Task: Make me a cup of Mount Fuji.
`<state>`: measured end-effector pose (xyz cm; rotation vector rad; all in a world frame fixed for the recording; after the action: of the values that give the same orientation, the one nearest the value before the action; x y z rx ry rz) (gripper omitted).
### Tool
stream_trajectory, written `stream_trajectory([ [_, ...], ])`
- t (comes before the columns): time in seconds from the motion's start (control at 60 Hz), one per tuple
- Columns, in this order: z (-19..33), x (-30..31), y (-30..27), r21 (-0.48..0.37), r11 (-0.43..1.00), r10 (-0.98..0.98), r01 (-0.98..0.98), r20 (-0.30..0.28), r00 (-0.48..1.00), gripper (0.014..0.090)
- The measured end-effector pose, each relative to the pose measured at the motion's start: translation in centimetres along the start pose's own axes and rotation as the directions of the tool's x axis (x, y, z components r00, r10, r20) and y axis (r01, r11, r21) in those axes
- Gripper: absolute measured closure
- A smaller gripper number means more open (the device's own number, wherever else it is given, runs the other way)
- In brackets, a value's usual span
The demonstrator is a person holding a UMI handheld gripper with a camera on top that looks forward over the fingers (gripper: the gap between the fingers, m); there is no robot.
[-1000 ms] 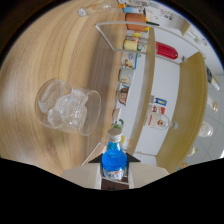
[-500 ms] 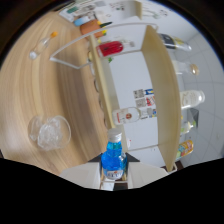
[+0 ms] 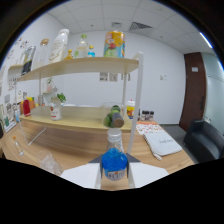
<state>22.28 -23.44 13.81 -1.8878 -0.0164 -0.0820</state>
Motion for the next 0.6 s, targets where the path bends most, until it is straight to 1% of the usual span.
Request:
stream_trajectory([
  [0.067,1.0,2.0,2.5,-0.045,0.999,0.028,-0.029,-0.022,0.999,0.0682],
  [0.217,2.7,4.5,7.1,-0.135,0.988,0.068,-0.072,-0.039,0.997,0.0683],
  [0.417,4.1,4.8,10.5,-0.224,0.969,0.106,-0.106,-0.009,0.994,0.0682],
  [0.517,4.5,4.5,10.6,-0.237,0.965,0.112,-0.108,0.004,0.994,0.0681],
  [0.6,4.8,4.4,11.3,-0.277,0.956,0.099,-0.093,0.008,0.995,0.0678],
])
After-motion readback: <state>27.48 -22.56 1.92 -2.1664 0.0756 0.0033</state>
